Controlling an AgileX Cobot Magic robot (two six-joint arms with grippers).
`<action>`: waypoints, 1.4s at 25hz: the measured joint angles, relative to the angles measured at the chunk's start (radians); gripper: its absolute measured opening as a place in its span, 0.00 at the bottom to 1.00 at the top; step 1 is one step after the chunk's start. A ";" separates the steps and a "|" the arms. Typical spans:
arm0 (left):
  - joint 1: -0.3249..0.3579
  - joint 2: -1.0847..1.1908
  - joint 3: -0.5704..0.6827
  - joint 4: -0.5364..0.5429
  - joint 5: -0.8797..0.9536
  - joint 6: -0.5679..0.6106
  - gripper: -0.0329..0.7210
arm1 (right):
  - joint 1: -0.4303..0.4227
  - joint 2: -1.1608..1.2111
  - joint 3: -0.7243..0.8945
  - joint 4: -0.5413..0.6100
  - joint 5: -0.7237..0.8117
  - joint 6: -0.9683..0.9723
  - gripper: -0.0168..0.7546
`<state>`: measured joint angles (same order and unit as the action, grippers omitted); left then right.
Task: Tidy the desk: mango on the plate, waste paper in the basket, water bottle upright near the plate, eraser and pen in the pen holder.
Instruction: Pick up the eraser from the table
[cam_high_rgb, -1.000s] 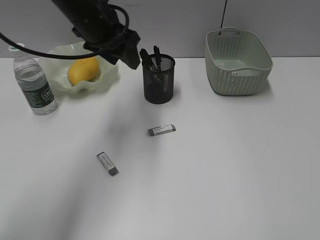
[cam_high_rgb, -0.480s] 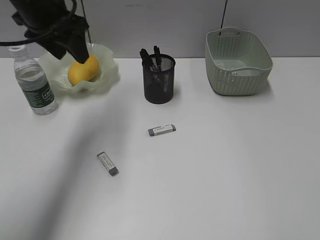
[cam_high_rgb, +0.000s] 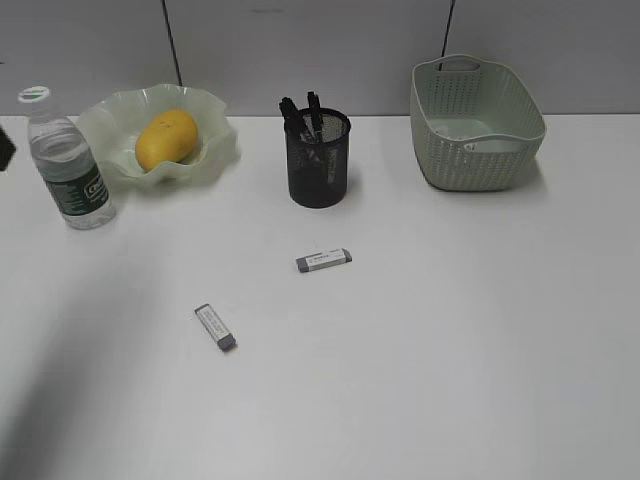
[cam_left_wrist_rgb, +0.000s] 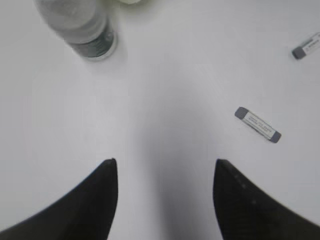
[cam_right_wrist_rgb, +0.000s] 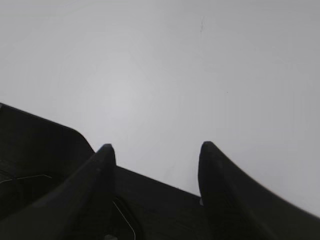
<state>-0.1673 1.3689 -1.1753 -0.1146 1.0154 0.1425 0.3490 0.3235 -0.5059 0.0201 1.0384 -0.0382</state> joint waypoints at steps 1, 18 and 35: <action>0.015 -0.050 0.045 0.000 -0.023 0.000 0.65 | 0.000 0.000 0.000 0.000 0.000 0.000 0.57; 0.125 -0.955 0.505 -0.002 -0.087 -0.083 0.63 | 0.000 0.000 0.000 0.000 0.000 0.000 0.57; 0.125 -1.246 0.650 -0.002 0.046 -0.101 0.63 | 0.000 0.000 0.000 0.000 0.000 0.000 0.57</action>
<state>-0.0427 0.1224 -0.5248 -0.1169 1.0615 0.0412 0.3490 0.3235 -0.5059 0.0200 1.0384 -0.0382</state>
